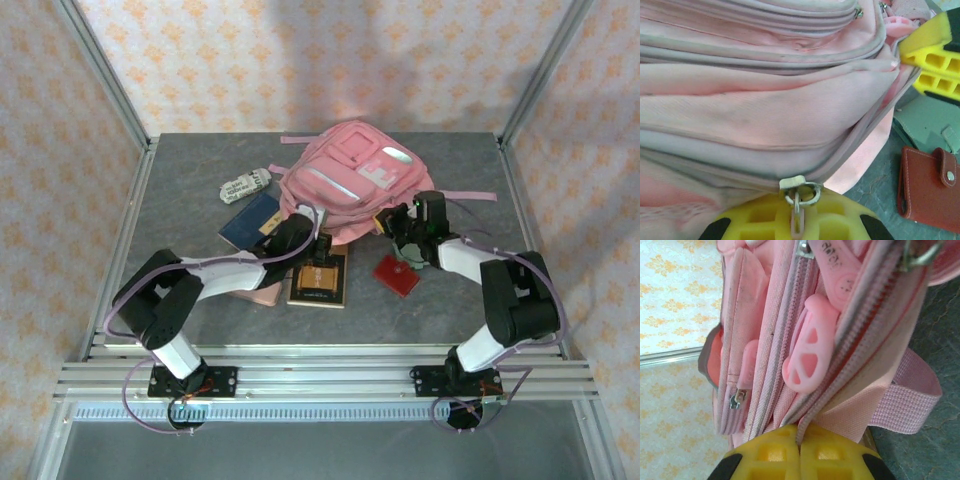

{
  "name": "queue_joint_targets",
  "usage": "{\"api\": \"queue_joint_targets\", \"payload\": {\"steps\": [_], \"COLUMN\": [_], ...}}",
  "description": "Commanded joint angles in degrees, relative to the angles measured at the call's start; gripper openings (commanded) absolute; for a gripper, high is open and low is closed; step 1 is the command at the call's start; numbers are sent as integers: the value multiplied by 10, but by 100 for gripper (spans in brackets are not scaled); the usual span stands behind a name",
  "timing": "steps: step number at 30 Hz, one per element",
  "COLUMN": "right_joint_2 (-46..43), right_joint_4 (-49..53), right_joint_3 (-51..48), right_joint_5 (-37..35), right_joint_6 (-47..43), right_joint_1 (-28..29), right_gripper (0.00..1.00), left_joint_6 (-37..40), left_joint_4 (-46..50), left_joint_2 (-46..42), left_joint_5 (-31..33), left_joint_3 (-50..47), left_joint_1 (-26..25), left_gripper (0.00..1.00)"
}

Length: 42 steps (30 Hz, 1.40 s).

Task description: Pack books, pencil case, and school supplies into a backpack

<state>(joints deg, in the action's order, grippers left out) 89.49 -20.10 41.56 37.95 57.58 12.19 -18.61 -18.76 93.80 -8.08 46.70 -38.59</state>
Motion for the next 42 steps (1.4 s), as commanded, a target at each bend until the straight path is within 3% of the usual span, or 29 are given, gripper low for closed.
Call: {"api": "queue_joint_targets", "payload": {"steps": [1, 10, 17, 23, 27, 30, 36, 42], "right_joint_2": [-17, 13, 72, 116, 132, 107, 14, -70], "right_joint_4": [-10, 7, 30, 81, 155, 189, 262, 227], "right_joint_3": [0, 48, 132, 195, 233, 221, 162, 63], "right_joint_5": [-99, -99, -87, -102, -100, -83, -86, -32], "right_joint_6": [-22, -36, -41, -66, -91, -101, -132, -103], "right_joint_1": [-45, -66, -67, -67, -67, -67, -66, -49], "right_gripper": [0, 0, 0, 1, 37, 47, 54, 62], "left_joint_6": [-6, 9, 9, 15, 9, -10, -37, -44], "left_joint_4": [22, 40, 84, 127, 126, 105, 67, 54], "left_joint_2": [-40, -60, -44, -18, 14, 42, 90, 107], "left_joint_5": [34, 37, 2, -16, -4, 5, 5, -6], "left_joint_3": [-38, -30, 75, 173, 187, 179, 176, 178], "left_joint_1": [28, 51, 49, 17, -19, -37, -53, -59], "left_gripper": [0, 0, 0, 0, 0, 0, 0, 0]}}
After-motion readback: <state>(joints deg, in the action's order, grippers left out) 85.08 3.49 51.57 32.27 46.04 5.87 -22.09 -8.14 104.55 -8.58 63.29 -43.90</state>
